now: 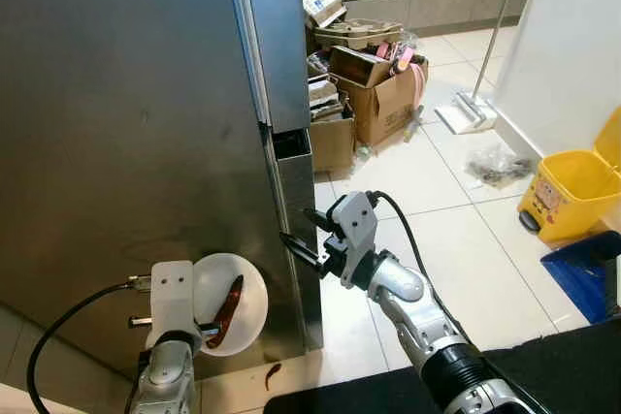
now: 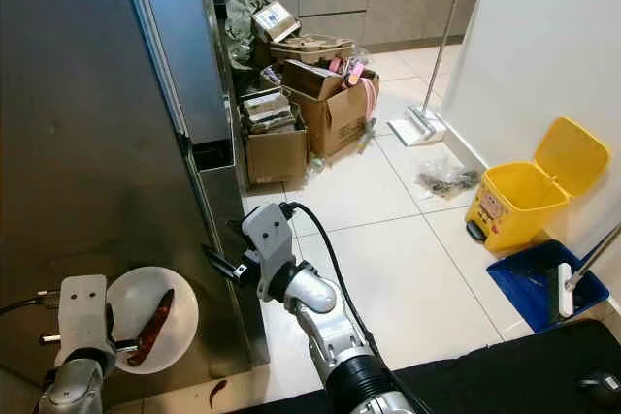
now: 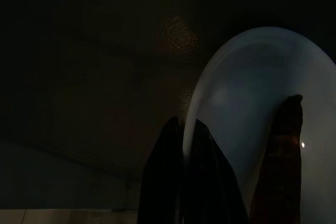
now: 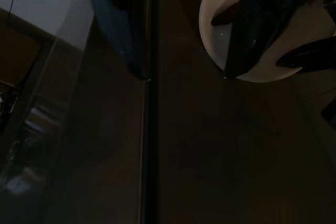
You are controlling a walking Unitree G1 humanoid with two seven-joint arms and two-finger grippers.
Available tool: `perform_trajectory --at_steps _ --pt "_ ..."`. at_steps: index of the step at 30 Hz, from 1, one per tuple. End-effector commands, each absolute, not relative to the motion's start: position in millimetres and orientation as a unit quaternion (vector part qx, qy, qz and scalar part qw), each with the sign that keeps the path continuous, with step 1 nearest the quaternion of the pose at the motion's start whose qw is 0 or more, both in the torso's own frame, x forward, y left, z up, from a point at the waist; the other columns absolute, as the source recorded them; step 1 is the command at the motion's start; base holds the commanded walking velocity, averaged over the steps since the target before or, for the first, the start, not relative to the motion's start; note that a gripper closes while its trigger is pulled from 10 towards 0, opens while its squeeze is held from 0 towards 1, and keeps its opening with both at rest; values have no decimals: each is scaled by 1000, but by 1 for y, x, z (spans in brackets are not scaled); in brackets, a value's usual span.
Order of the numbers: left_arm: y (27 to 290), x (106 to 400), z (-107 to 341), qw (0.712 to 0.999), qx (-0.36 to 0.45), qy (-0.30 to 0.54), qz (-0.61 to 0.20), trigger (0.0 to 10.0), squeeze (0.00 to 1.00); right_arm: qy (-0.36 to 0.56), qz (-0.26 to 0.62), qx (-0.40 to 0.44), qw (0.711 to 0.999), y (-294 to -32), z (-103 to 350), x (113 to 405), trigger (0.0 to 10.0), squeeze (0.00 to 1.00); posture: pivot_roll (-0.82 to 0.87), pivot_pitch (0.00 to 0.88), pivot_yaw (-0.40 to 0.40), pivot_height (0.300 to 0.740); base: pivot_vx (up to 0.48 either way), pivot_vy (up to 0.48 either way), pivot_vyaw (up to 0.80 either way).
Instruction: Restocking fridge
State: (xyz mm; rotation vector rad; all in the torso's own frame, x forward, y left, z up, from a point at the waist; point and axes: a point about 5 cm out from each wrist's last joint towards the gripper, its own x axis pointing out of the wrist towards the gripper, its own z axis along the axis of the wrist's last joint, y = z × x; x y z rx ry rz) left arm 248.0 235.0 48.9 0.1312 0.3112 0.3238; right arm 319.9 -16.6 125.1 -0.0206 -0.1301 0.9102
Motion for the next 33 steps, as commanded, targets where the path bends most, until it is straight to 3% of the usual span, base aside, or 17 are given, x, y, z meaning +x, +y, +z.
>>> perform_trajectory --at_steps 1,10,11,22,33 --pt "230 255 61 977 66 122 159 10000 0 -67 442 -14 894 -11 129 323 0 0 -31 130 6 717 0 0 0" --pt "227 257 68 979 66 114 156 10000 0 -64 444 -18 893 -9 143 340 0 0 4 152 6 717 0 0 0" --pt "226 258 69 979 66 111 156 10000 0 -61 444 -19 894 -8 147 344 10000 0 7 156 5 717 0 0 0" --pt "219 255 76 981 67 100 149 10000 0 -51 476 -8 878 5 163 353 10000 0 44 182 -3 717 0 0 0" --pt "216 254 79 982 65 99 149 10000 0 -43 438 -28 898 -2 168 365 10000 0 69 188 -15 717 0 0 0"
